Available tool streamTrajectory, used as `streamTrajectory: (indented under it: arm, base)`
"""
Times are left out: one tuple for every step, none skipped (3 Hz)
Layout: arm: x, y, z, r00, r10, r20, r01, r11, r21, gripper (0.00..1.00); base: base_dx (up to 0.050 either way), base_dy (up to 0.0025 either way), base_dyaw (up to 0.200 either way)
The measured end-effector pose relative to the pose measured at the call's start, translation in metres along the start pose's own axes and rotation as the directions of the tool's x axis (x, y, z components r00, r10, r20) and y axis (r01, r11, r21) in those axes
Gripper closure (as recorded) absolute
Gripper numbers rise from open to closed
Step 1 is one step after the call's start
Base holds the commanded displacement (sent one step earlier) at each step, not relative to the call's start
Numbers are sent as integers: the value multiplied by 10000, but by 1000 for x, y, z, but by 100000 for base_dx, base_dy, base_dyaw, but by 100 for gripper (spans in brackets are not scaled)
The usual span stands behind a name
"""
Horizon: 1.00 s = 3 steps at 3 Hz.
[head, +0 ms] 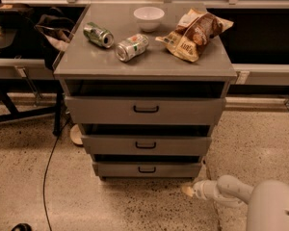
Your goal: Close bottom drawer
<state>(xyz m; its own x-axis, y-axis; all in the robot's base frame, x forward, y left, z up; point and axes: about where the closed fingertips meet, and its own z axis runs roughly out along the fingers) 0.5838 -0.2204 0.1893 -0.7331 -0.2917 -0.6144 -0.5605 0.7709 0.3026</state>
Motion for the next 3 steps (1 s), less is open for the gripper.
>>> streamTrajectory:
  arm:
    - [1,0,0,10000,10,-2,-10,10000,4,50]
    - [1,0,0,10000,10,-2,-10,10000,4,27]
    - [1,0,0,10000,10,-2,-10,10000,3,4]
  base:
    - [0,0,0]
    - [0,0,0]
    - [0,0,0]
